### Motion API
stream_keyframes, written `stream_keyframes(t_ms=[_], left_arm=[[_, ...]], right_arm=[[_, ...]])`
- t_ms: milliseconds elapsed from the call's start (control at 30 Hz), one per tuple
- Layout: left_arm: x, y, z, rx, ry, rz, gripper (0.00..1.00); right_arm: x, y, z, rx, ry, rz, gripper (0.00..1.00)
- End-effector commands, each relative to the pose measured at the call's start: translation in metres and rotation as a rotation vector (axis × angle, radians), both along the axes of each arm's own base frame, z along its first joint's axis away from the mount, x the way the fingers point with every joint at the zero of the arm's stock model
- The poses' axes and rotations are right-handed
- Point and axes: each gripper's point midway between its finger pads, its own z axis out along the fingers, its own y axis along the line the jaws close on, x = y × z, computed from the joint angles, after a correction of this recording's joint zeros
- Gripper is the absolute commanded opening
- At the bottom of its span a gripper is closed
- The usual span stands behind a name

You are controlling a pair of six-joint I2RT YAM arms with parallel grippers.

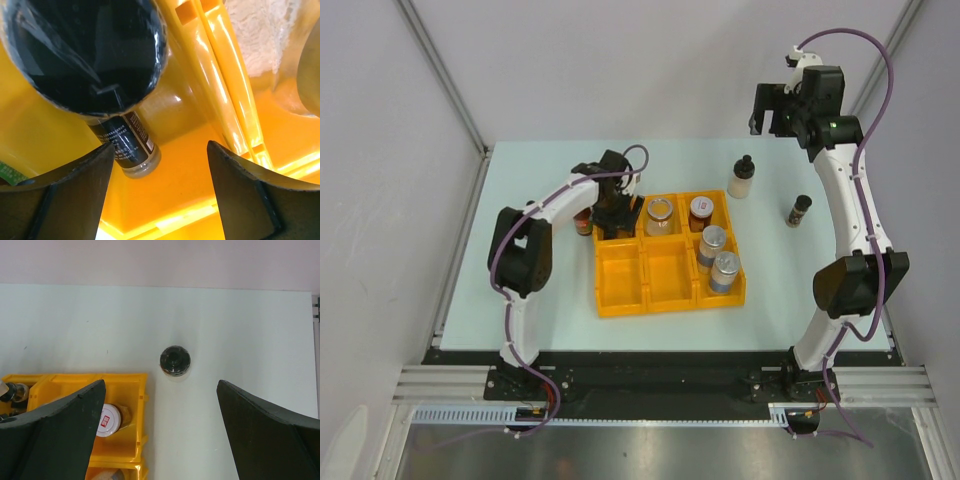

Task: Organize the condiment bottles
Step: Pick up the bottle from the storage box.

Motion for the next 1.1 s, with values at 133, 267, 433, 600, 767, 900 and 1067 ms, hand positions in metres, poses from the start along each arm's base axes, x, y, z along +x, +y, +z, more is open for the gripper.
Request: stream_keyframes(t_ms=[133, 267, 433, 600, 767, 900, 1067], left_arm=[[0.004, 0.028, -0.01, 0.164, -0.085, 0.077, 0.76], [0.002, 0.031, -0.017, 0.196, -0.079, 0.113, 0.77], [0.002, 0.025, -0.016, 0.169, -0.074, 0.116, 0.82], [-0.003, 0.025, -0.038, 0.191, -0.013, 0.107, 0.83], [-0.009, 0.022, -0.063, 0.199, 0.058, 0.09, 0.79], [-0.013, 0.02, -0.073, 0.194, 0.089, 0.074, 0.66], [-0.017, 0.02, -0.079, 0.195, 0.114, 0.058, 0.59]], right_arm=[[0.006, 0.005, -0.001, 0.022, -0.015, 0.025, 1.0], [0.008, 0.008, -0.003, 0.034, -0.009, 0.036, 1.0], [0.01, 0.008, -0.012, 0.031, 0.016, 0.038, 1.0], [0.011, 0.01, -0.015, 0.044, 0.022, 0.048, 1.0], [0.011, 0.015, -0.018, 0.057, 0.033, 0.061, 1.0], [0.01, 0.016, -0.017, 0.063, 0.033, 0.066, 1.0], [0.011, 0.018, -0.016, 0.071, 0.034, 0.073, 1.0]])
